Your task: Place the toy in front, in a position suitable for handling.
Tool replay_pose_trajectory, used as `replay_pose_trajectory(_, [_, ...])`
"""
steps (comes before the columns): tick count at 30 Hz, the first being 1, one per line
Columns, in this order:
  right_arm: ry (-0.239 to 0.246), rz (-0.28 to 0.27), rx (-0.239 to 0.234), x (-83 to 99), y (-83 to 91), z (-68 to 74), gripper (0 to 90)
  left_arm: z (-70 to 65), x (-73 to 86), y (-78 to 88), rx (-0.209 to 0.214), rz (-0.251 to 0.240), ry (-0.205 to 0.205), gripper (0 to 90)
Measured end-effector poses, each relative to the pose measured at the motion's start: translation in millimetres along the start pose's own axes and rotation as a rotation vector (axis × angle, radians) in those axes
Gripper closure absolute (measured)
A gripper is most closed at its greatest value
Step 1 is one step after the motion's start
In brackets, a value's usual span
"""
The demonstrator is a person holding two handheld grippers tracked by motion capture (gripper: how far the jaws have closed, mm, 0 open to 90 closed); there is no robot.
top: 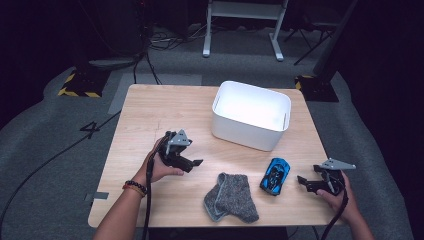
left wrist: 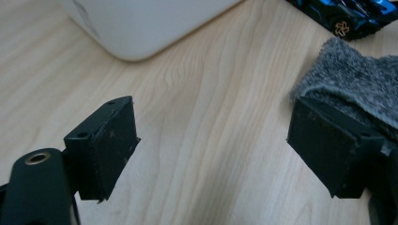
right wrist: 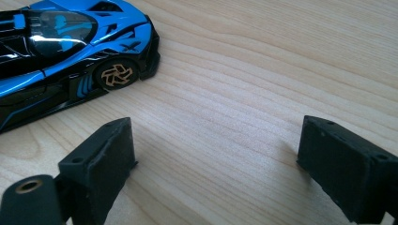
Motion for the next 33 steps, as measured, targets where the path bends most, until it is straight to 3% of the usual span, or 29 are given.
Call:
replay_pose_trajectory(2, [0.0, 0.0, 0.0, 0.0, 0.0, 0.0, 11.4, -0.4, -12.0, -1.0, 0.0, -0.02, -0.014, 16.2])
replay_pose_trajectory(6, [0.001, 0.0, 0.0, 0.0, 0.0, -0.1, 11.4, -0.7, -24.3, -3.0, 0.008, -0.02, -0.031, 16.3])
replay_pose_trajectory(9, [0.001, 0.0, 0.0, 0.0, 0.0, -0.1, 11.4, -0.7, -43.6, -2.7, 0.016, -0.007, -0.076, 16.6])
replay_pose_trajectory(10, [0.001, 0.0, 0.0, 0.0, 0.0, -0.1, 11.4, -0.7, -43.6, -2.7, 0.016, -0.007, -0.076, 17.1])
replay_pose_trajectory(11, [0.0, 0.0, 0.0, 0.0, 0.0, 0.0, 11.4, -0.5, -55.1, -1.0, 0.015, -0.021, -0.087, 17.3])
replay_pose_trajectory(12, [0.0, 0.0, 0.0, 0.0, 0.0, 0.0, 11.4, -0.5, -55.1, -1.0, 0.015, -0.021, -0.087, 17.3])
replay_pose_trajectory(13, [0.001, 0.0, 0.0, 0.0, 0.0, -0.1, 11.4, -0.9, -66.3, 0.6, 0.019, -0.037, -0.094, 17.2])
replay_pose_trajectory(16, [0.0, 0.0, 0.0, 0.0, 0.0, 0.0, 11.4, -2.1, -80.1, 0.4, 0.023, -0.045, -0.112, 17.2])
replay_pose_trajectory(22, [0.0, 0.0, 0.0, 0.0, 0.0, 0.0, 11.5, -6.0, -97.8, -5.8, 0.019, -0.037, -0.141, 17.3])
replay_pose_trajectory(33, [-0.001, 0.0, 0.002, 0.0, 0.0, -0.2, 11.3, -7.0, -118.0, -15.9, 0.021, -0.047, -0.16, 18.3])
Point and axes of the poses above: each handheld gripper's, and its own axes: y roughly backward along the jaws, x roughly out of its underside, z roughly to its left, the point moved 4 cm from there along -y, roughly forward along the jaws, and after that the axes turned 6 degrees about y, right-handed, at the moved point
